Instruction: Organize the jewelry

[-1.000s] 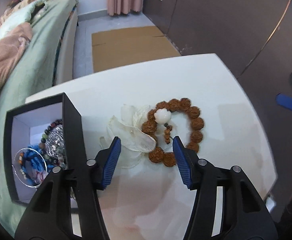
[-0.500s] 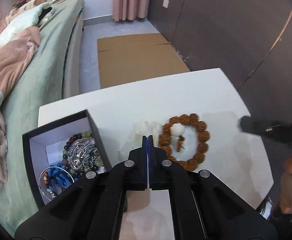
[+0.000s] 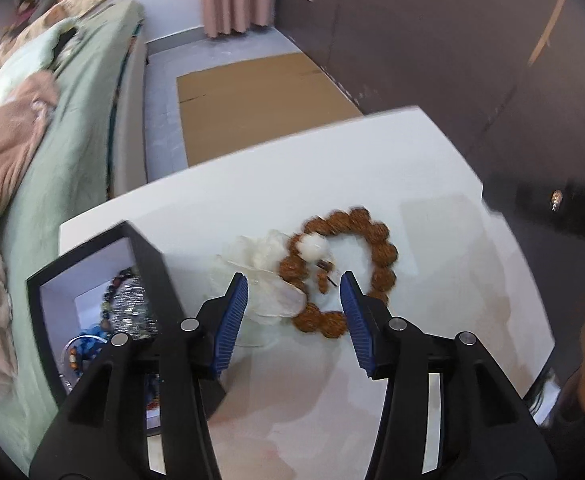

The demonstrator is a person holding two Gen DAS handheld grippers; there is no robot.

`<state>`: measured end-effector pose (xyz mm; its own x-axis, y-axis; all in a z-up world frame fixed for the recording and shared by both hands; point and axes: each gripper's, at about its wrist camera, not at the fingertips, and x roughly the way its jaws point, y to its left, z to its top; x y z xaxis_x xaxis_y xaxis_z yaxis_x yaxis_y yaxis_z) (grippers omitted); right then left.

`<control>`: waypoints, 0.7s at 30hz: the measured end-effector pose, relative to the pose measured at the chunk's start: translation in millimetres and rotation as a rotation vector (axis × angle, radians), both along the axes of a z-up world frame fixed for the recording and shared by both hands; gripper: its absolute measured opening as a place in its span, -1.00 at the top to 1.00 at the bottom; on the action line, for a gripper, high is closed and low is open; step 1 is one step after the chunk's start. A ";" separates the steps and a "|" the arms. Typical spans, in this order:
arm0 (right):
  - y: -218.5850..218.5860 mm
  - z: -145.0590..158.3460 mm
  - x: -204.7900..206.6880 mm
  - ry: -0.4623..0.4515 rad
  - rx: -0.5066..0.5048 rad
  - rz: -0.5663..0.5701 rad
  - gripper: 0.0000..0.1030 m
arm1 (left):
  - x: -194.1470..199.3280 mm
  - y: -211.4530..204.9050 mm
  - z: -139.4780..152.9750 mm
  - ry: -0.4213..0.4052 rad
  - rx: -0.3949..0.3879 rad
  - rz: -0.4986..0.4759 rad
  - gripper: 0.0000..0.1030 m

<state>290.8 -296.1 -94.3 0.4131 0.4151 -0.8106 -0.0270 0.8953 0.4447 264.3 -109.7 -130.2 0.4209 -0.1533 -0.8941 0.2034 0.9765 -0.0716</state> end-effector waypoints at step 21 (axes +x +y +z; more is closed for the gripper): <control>6.0 -9.8 2.3 0.020 -0.031 0.026 -0.40 | -8.5 49.9 42.1 -0.076 -0.148 0.126 0.97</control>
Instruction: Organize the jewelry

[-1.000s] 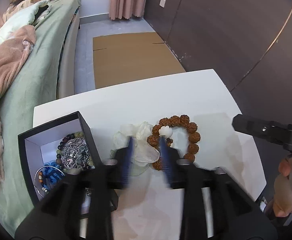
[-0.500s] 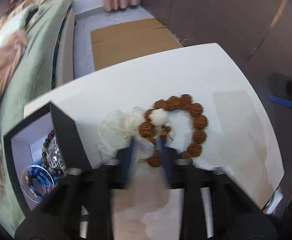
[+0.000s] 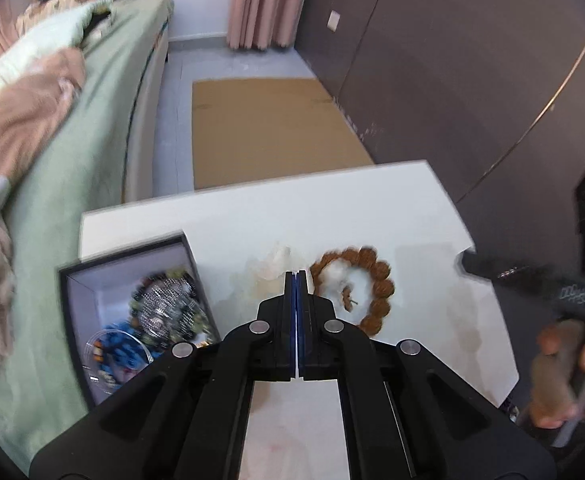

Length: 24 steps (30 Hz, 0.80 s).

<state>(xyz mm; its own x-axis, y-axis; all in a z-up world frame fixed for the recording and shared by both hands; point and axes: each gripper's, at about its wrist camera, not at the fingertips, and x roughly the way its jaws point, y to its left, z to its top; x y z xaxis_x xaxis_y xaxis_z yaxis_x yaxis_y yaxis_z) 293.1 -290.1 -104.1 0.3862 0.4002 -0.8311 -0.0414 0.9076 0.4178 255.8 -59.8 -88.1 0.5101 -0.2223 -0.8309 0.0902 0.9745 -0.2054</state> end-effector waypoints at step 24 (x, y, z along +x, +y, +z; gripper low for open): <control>84.9 -11.7 -0.6 -0.021 -0.148 0.160 0.64 | -37.0 68.8 67.6 -0.114 0.017 0.104 0.96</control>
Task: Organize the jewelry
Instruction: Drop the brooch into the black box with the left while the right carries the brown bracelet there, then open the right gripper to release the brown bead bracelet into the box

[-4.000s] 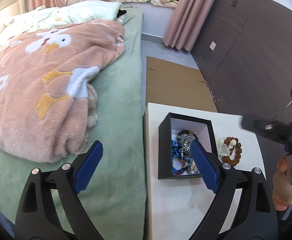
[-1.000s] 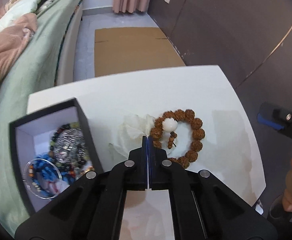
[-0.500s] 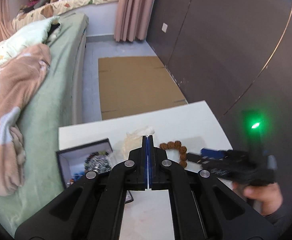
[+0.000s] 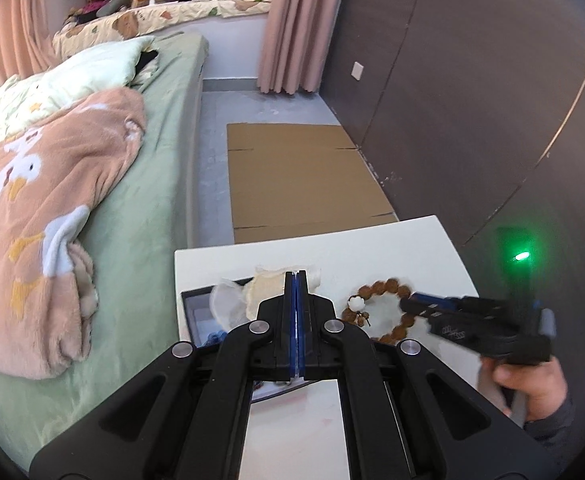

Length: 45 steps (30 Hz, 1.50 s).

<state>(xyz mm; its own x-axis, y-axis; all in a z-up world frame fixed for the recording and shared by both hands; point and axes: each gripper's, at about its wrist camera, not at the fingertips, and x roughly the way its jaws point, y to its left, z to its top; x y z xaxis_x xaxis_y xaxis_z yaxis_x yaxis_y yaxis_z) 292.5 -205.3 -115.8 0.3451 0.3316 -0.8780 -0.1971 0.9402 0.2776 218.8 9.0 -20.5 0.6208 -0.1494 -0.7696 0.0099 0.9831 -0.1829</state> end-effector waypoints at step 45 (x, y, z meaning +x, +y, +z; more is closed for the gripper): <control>115.2 105.9 -54.1 -0.167 0.097 0.193 -0.08 | -77.6 130.7 -18.1 -0.028 -0.142 0.215 -0.81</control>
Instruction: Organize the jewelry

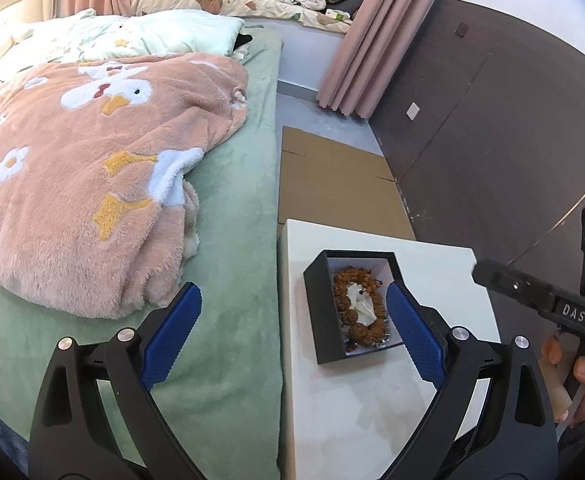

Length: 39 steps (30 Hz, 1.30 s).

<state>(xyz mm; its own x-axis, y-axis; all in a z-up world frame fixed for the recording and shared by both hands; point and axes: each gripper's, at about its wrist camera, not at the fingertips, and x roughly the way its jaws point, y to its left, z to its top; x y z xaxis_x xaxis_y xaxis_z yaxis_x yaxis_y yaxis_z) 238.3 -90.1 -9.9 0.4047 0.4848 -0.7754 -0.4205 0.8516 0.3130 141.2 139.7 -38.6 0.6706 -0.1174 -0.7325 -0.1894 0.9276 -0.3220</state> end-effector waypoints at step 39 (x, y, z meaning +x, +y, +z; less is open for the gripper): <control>-199.0 37.6 -212.0 -0.089 0.014 -0.317 -0.85 | -128.5 -129.9 75.3 -0.097 0.123 -0.286 -0.90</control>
<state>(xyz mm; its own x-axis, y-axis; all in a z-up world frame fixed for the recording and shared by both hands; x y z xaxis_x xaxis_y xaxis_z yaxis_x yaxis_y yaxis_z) 26.3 -289.1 27.7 0.6031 0.3346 -0.7241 -0.1618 0.9402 0.2997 12.7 9.8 36.6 0.6902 -0.2256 -0.6875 0.1106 0.9719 -0.2079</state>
